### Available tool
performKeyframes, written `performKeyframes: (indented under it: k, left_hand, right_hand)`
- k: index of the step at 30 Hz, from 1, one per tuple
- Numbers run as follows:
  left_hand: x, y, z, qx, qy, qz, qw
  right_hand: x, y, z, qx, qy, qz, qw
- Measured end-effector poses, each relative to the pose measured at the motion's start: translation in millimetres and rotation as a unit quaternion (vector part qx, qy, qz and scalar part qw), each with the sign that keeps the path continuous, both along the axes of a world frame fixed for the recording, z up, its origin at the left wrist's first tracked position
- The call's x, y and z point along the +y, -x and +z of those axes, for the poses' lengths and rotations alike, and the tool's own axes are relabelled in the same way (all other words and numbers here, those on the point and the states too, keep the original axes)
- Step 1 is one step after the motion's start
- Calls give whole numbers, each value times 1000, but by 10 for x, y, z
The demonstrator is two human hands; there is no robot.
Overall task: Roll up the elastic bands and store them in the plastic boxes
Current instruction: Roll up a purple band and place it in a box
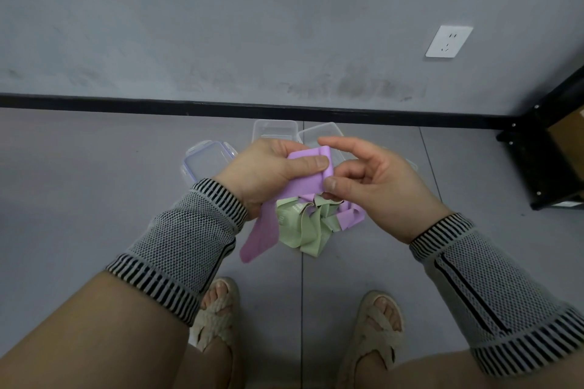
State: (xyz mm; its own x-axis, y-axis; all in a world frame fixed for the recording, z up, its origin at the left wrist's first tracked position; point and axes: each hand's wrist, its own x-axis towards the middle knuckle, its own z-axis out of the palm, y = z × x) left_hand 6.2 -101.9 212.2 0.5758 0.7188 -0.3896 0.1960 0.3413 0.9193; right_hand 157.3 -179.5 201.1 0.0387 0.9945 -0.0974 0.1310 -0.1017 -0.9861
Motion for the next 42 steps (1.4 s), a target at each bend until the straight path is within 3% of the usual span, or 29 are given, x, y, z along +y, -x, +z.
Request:
performKeyframes:
  k: [4,6,13,20,31,38,42]
  left_hand:
    - [47,54,-35,135,-140,-44,980]
    - [62,102,-23,162,-158,-62,972]
    - [115,154,-7,152,-208,-62,964]
    - [76,47,8,146,-237,0,960]
    - [-43,-93,7,84,-112,73,987]
    - [10,46,116,31,-15,23,999]
    - [-11,56,149,-12,32,-1,999]
  right_hand:
    - [2,-58,-3,14,-8,-11,1000]
    - [-7,-104,0,14,-11,-18,1000]
    - [0,-123,-19,11,-5,-19,1000]
    - [30,-64,-6,-20,-17,-19,999]
    - [45,9,-52,-118,-51,-30,991]
    - [-2,-96,1,-8,-24,14,1000]
    - [-7,-38,7,-31,-34,36,998]
